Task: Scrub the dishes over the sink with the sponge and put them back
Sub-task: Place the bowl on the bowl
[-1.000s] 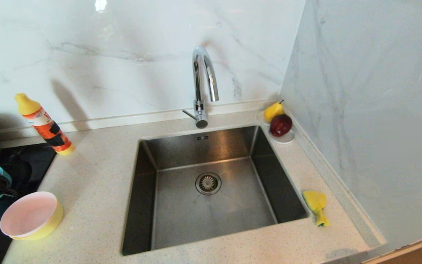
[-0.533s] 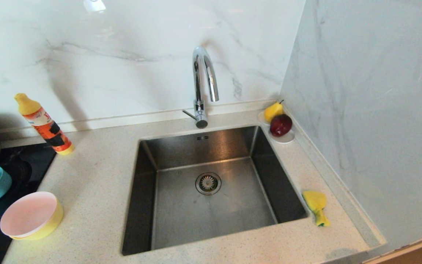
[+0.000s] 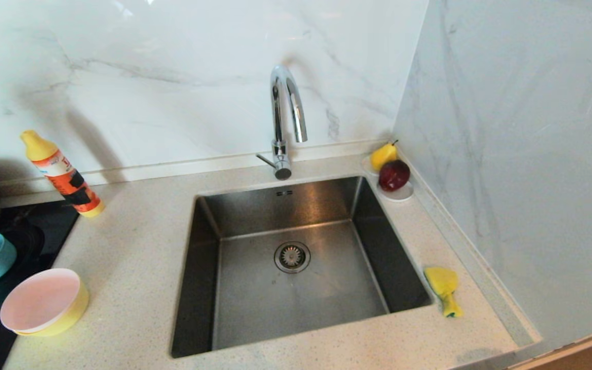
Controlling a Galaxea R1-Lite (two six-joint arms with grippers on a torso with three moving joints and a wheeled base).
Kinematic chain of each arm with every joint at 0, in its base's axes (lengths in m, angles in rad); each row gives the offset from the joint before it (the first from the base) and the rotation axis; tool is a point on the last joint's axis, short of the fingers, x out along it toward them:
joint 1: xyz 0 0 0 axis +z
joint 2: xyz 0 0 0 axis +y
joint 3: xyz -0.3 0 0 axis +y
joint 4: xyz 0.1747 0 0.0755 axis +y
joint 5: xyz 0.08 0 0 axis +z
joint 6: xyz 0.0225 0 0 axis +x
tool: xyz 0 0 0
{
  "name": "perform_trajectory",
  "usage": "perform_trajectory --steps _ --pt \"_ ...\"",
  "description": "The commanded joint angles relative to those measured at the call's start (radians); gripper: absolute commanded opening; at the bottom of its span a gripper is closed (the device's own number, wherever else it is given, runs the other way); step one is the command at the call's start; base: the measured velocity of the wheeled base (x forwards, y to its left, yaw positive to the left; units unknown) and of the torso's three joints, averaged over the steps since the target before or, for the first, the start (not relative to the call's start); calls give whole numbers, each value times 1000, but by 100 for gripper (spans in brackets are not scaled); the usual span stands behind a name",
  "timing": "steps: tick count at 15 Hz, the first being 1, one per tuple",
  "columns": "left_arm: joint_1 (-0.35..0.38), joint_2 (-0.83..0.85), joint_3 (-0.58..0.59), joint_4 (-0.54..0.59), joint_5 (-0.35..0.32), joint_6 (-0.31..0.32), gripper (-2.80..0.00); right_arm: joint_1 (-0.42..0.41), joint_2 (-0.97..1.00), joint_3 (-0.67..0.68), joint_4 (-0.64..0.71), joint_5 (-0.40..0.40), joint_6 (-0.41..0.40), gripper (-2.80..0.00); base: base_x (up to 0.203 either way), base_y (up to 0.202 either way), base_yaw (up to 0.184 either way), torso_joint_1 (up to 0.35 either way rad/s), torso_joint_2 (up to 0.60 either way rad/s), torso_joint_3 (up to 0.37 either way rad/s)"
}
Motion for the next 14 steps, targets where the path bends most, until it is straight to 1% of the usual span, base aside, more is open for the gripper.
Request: perform_trajectory --steps 1,7,14 --pt "39 81 -45 24 -5 -1 0 0 2 0 0 1 -1 -280 0 0 0 0 0 0" --pt "48 141 -115 139 -8 1 0 0 2 0 0 1 -1 -280 0 0 0 0 0 0" --pt "48 176 -133 138 -11 -1 0 0 2 0 0 1 -1 -280 0 0 0 0 0 0"
